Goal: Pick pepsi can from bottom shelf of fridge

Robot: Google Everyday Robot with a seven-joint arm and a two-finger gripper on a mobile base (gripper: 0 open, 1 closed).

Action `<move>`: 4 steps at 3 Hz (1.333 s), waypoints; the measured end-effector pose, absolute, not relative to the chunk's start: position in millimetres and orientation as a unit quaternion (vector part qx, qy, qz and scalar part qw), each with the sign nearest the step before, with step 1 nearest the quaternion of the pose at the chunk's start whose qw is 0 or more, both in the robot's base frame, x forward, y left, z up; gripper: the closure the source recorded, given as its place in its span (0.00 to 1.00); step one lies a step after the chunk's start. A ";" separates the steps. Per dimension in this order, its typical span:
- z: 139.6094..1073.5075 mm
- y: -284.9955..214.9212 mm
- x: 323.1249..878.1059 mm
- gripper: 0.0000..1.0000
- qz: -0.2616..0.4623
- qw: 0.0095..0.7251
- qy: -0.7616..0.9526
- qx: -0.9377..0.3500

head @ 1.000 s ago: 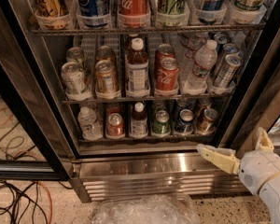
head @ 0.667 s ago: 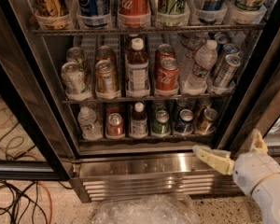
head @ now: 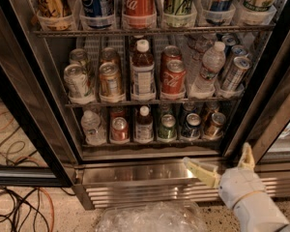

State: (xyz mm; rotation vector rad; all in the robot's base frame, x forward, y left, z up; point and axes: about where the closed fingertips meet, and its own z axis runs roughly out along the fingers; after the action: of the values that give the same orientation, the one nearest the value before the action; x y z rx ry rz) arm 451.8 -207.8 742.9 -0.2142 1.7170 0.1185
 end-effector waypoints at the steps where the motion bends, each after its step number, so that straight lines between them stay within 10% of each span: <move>1: 715.6 -188.9 455.5 0.00 0.052 0.658 0.747 -0.080; 4: 644.4 -161.8 468.8 0.00 0.090 0.685 0.723 -0.024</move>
Offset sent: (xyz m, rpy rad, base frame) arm 0.0152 0.0488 -0.1197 0.2034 -0.0767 -0.0663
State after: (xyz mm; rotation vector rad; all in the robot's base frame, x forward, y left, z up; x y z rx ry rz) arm 468.8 -161.8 644.4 -0.0544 1.6189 0.2024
